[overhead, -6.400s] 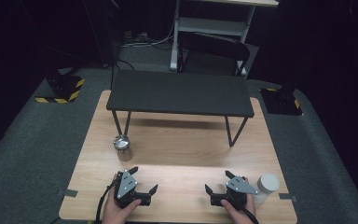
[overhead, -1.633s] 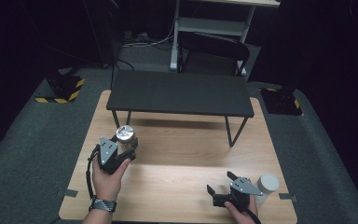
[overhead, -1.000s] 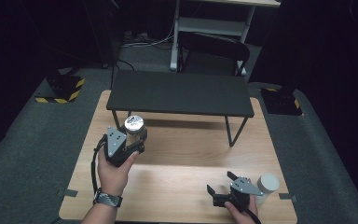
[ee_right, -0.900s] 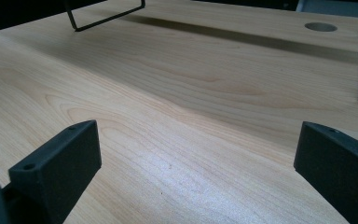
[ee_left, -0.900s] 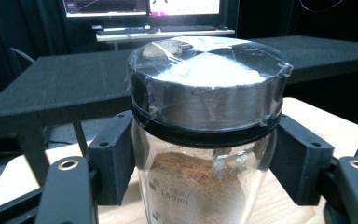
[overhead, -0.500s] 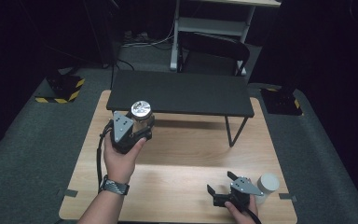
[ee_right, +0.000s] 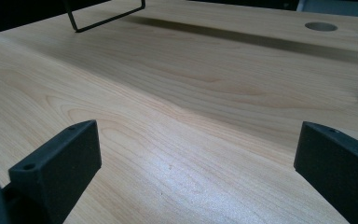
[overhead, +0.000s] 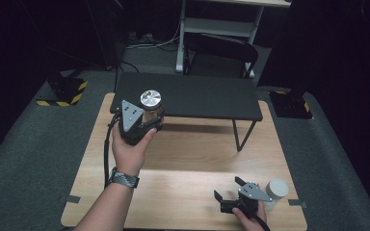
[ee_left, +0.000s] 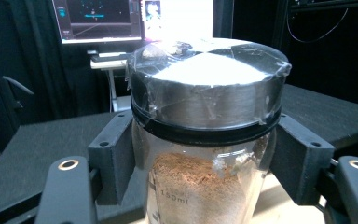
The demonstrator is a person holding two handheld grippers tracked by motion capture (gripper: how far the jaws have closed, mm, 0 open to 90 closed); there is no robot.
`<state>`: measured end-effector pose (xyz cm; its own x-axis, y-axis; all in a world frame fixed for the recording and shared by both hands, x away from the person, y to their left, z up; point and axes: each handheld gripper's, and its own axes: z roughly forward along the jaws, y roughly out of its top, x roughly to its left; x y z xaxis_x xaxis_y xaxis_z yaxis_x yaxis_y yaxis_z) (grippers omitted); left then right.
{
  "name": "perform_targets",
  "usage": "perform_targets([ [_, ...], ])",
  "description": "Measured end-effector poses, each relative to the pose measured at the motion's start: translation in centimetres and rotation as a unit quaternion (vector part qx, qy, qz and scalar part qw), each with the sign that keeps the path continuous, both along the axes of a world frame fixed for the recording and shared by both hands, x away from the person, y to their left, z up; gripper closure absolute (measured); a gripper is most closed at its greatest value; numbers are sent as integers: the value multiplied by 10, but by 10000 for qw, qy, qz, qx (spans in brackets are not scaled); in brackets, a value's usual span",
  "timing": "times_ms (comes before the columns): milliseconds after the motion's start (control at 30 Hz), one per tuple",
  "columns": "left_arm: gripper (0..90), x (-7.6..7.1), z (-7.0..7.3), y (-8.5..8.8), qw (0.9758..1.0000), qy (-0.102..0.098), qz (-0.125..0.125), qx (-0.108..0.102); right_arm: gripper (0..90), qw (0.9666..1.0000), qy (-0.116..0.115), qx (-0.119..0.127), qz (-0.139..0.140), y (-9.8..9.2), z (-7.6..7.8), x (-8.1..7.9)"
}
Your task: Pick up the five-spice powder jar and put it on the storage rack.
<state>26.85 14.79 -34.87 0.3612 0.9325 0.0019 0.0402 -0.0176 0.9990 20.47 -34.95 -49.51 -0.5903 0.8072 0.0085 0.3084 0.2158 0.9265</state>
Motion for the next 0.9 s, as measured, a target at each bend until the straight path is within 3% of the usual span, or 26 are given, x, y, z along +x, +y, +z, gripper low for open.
perform_targets([
  [533, 310, 41, 6, -14, 9997, -43, 227, 94, 3, 10000, -34, 0, 54, -1, -1, 0],
  [900, 310, 69, 4, -26, 9994, 98, 315, 142, 3, 9999, -61, 2, 91, -2, -1, 0],
])
